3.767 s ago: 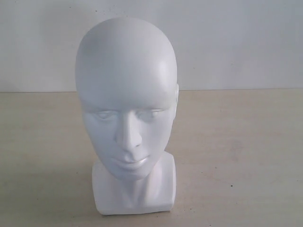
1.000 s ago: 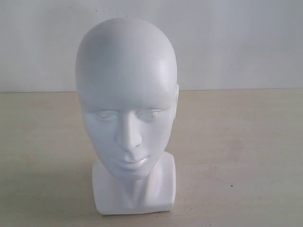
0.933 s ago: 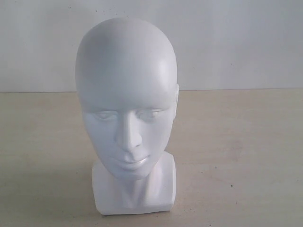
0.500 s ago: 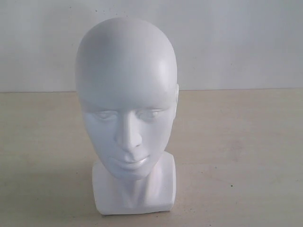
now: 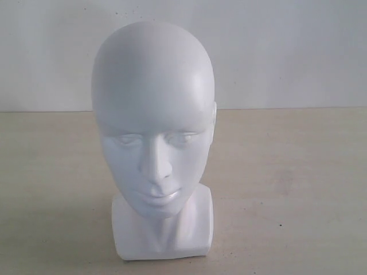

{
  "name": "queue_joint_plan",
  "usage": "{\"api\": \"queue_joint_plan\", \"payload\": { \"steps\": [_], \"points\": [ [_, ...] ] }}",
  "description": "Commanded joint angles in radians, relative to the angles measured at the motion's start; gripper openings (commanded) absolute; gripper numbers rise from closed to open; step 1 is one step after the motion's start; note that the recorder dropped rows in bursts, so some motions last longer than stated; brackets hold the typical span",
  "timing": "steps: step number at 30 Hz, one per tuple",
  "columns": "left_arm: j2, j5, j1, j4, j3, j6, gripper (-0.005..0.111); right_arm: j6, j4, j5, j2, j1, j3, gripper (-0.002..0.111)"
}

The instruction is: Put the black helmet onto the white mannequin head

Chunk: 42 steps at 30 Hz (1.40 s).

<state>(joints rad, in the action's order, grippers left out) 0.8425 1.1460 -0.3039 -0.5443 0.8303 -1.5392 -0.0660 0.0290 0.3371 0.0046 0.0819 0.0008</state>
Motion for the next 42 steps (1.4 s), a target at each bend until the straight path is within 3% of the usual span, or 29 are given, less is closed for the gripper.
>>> {"api": "queue_joint_plan", "payload": {
  "steps": [1,8,23,37,42],
  "points": [
    [-0.045,0.075,-0.007,0.017,-0.009,0.008,0.004,0.002,0.0,-0.004,-0.005,-0.002,-0.001,0.0],
    [-0.048,0.075,-0.007,0.119,-0.155,0.008,0.004,0.002,0.002,-0.004,-0.005,-0.002,-0.001,0.0],
    [-0.006,0.075,-0.007,0.093,-0.164,0.043,0.004,0.002,0.002,-0.004,-0.005,-0.002,-0.001,0.0],
    [0.265,0.075,-0.011,-0.03,0.088,0.036,0.004,0.002,0.002,-0.004,-0.005,-0.002,-0.001,0.0],
    [0.358,0.075,-0.084,-0.112,0.15,0.036,0.004,0.002,0.002,-0.004,-0.005,-0.002,-0.001,0.0]
  ]
}}
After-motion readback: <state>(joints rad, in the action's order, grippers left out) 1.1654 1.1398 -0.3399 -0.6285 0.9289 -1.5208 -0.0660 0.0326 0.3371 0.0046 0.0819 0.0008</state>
